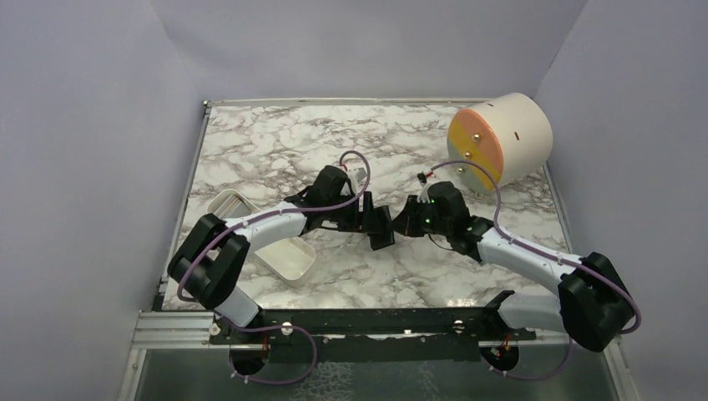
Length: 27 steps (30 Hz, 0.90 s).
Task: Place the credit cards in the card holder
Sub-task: Open the card holder at the center of the board.
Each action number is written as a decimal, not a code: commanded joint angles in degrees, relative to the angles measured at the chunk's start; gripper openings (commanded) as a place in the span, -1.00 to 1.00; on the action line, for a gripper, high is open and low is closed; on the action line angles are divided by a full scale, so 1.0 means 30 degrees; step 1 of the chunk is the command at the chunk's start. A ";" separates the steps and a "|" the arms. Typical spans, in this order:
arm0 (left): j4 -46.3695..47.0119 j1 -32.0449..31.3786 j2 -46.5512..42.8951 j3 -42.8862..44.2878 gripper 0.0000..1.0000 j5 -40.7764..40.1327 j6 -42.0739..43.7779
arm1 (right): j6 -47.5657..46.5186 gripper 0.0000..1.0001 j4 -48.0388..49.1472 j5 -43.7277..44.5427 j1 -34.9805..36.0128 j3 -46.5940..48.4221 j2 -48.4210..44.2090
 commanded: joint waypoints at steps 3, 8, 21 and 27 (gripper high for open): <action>0.0480 -0.0085 0.1752 0.0472 0.23 0.0647 0.0312 | 0.0249 -0.98 0.0900 -0.2314 0.0046 0.0091 -0.0083; -0.0048 -0.0085 0.2166 0.0797 0.09 -0.0245 0.0797 | 0.0400 -0.98 0.1440 -0.3490 0.0061 -0.0322 -0.0201; -0.0982 -0.0085 0.3110 0.1238 -0.38 -0.0899 0.1662 | 0.0427 -0.98 0.1543 -0.3933 0.0059 -0.0766 -0.0114; -0.1442 -0.0085 0.3117 0.1277 -0.77 -0.1806 0.2013 | 0.0081 -0.98 0.1167 -0.2979 0.0059 -0.1085 0.0208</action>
